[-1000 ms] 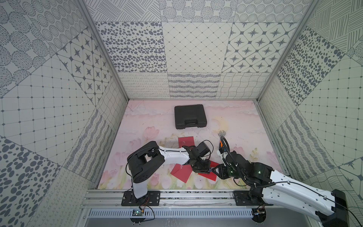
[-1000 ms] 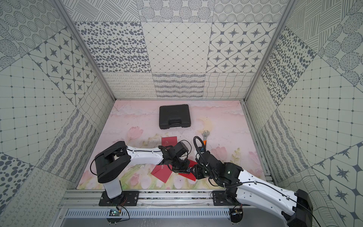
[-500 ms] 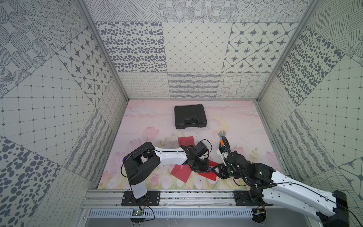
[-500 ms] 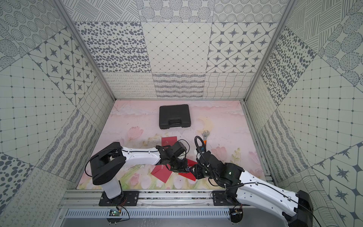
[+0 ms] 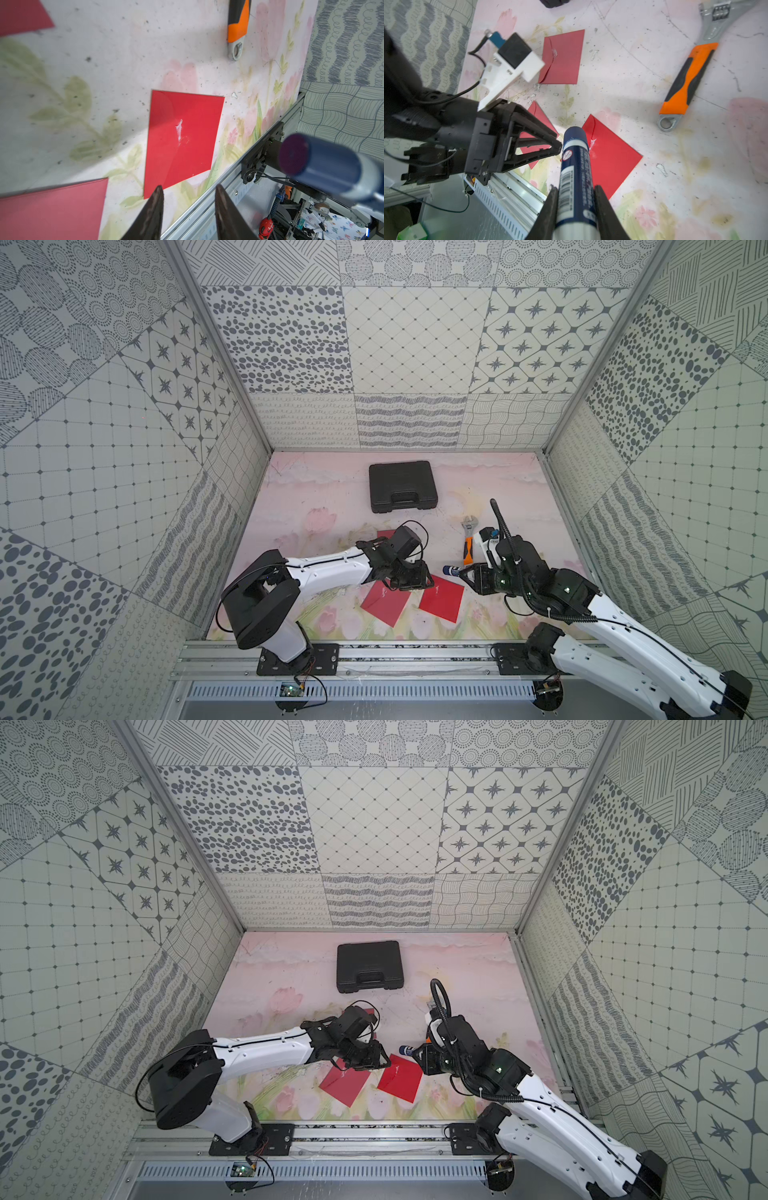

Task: Seal the envelope with a glue stick
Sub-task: Close the lid of the glue stick.

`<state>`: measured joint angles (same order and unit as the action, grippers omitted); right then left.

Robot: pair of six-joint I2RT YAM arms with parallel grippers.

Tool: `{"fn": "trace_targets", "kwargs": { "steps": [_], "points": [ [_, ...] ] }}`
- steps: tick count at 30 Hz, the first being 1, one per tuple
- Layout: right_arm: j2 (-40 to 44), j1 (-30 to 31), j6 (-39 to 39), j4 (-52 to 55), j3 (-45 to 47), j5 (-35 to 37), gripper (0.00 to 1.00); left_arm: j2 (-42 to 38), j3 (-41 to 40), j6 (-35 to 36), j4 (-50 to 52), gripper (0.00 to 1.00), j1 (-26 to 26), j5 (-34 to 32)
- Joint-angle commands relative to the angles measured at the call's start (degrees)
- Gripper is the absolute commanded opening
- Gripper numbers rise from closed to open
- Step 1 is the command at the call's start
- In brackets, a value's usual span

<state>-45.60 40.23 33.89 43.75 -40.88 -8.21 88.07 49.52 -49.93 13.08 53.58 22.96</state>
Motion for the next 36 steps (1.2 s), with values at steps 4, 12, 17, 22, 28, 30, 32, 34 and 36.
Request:
{"fn": "trace_targets", "kwargs": {
  "steps": [4,12,17,22,28,30,32,34,36],
  "points": [
    [-13.3,-6.2,-10.8,5.3,-8.7,-2.5,0.0,-3.8,-0.6,6.0,11.0,0.43,-2.3,-7.6],
    [-35.7,-6.4,-21.1,16.6,-24.4,3.6,0.0,-6.9,-1.9,6.2,12.2,0.41,-3.4,-8.6],
    [-42.6,-6.0,-22.8,17.9,-28.2,8.0,0.0,-8.2,-3.1,6.3,12.1,0.41,-3.9,-8.6],
    [-48.4,-5.2,-23.3,17.9,-29.9,9.4,0.0,-8.5,-3.8,6.3,12.1,0.41,-4.4,-8.2],
    [-52.2,-5.0,-22.8,13.5,-26.8,7.6,0.0,-9.0,-4.3,6.2,12.1,0.4,-4.7,-7.8],
    [-53.2,-4.8,-22.7,12.0,-25.7,7.0,0.0,-9.0,-4.4,6.2,12.1,0.4,-4.8,-7.7],
    [-54.1,-4.6,-22.5,10.7,-24.4,6.5,0.0,-9.0,-4.4,6.0,12.1,0.4,-4.8,-7.7],
    [-55.6,-4.6,-22.6,9.9,-23.2,6.5,0.0,-9.0,-4.4,6.0,12.1,0.4,-4.8,-7.5],
    [-57.2,-4.4,-22.6,9.9,-22.6,7.4,0.0,-8.9,-4.4,5.9,12.1,0.4,-4.8,-7.5]
  ]
}}
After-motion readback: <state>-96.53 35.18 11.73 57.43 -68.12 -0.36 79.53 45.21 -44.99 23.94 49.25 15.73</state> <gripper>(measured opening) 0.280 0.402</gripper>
